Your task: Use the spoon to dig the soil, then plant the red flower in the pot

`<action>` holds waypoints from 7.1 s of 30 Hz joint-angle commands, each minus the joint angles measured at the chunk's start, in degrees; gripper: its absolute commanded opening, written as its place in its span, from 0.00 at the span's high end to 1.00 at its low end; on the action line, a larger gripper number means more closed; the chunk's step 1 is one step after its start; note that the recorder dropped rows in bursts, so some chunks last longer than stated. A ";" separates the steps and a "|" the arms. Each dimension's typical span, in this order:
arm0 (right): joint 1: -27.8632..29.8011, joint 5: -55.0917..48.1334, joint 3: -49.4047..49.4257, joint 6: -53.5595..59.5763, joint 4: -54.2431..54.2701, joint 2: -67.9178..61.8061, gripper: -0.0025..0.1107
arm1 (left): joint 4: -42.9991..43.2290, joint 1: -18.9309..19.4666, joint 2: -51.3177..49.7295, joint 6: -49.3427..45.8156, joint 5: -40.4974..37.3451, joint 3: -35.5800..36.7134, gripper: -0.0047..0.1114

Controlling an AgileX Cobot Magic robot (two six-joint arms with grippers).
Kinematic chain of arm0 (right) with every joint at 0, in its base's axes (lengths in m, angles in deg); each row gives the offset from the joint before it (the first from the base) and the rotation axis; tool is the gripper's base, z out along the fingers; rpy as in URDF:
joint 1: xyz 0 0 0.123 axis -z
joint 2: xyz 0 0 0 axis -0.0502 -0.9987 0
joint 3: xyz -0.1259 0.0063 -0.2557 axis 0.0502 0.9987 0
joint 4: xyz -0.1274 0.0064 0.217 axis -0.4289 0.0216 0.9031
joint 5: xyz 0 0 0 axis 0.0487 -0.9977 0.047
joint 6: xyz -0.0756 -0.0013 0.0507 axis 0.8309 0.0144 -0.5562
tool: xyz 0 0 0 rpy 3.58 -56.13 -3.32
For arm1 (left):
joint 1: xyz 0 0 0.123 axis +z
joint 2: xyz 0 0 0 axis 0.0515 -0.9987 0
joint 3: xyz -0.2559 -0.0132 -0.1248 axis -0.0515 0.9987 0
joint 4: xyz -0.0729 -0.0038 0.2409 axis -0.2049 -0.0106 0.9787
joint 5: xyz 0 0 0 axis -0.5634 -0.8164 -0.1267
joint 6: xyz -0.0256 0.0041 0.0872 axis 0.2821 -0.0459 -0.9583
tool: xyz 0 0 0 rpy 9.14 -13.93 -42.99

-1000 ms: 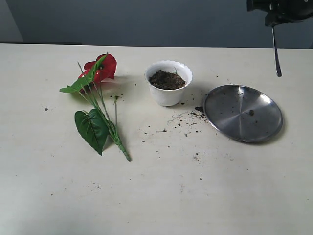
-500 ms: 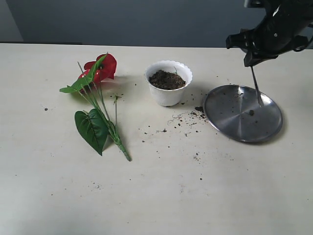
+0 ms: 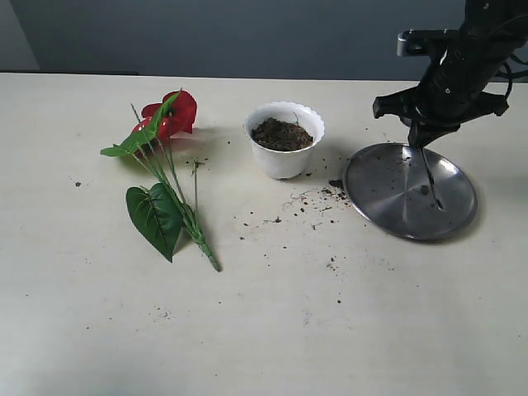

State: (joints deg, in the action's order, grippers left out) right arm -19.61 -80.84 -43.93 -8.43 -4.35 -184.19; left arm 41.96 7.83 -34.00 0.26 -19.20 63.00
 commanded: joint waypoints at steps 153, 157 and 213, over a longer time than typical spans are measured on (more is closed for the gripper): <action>16.11 19.82 29.92 -0.19 -14.16 77.00 0.98 | 0.03 0.04 0.23 0.37 0.28 0.08 0.95; 16.11 29.18 46.42 -0.19 -10.82 85.98 0.98 | 0.03 0.04 0.23 0.37 0.28 0.08 0.95; 15.21 35.96 82.82 4.74 -1.36 103.23 0.98 | 0.03 0.04 0.23 0.37 0.28 0.08 0.95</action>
State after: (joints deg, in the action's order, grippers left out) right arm -3.81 -44.04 38.72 -3.99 -6.28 -81.23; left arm 41.96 7.83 -34.00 0.26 -19.20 63.00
